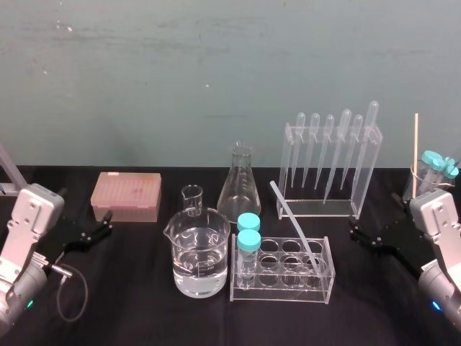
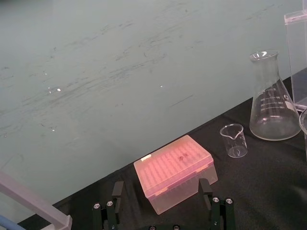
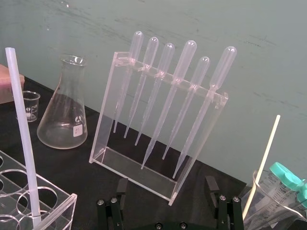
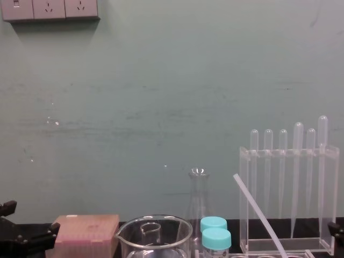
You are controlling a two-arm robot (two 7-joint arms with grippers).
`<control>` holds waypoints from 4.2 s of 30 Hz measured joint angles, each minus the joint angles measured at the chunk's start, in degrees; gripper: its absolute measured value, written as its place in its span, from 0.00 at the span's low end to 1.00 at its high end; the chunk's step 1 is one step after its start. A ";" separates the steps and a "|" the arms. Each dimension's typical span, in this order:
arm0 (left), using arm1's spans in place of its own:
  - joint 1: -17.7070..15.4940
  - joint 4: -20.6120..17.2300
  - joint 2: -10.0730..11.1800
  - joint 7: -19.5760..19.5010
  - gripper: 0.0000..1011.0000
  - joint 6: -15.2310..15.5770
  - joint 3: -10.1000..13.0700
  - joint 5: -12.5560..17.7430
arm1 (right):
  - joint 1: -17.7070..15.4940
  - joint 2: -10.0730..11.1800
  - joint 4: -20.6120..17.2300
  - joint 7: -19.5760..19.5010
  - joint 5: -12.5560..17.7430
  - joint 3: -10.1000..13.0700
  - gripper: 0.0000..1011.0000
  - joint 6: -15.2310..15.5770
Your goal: Pick up the stirring rod with one hand, then place it down.
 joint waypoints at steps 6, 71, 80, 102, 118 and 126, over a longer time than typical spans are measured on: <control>0.00 0.00 0.00 0.00 0.99 0.00 0.00 0.00 | 0.00 0.00 0.00 0.00 0.00 0.00 0.99 0.00; 0.00 0.00 0.00 0.00 0.99 0.00 0.00 0.00 | 4.20 -2.43 -1.34 19.82 -4.78 -2.51 0.99 -11.78; 0.00 0.00 0.00 0.00 0.99 0.00 0.00 0.00 | 4.88 -3.48 0.46 22.21 -4.00 -1.78 0.99 -9.85; 0.00 0.00 0.00 0.00 0.99 0.00 0.00 0.00 | 9.01 -7.42 6.95 29.80 -1.60 -0.53 0.99 -6.80; 0.00 0.00 0.00 0.00 0.99 0.00 0.00 0.00 | 11.77 -10.82 11.19 31.99 -2.04 1.09 0.99 -7.16; 0.00 0.00 0.00 0.00 0.99 0.00 0.00 0.00 | 12.17 -11.52 11.76 32.36 -2.36 1.56 0.99 -6.86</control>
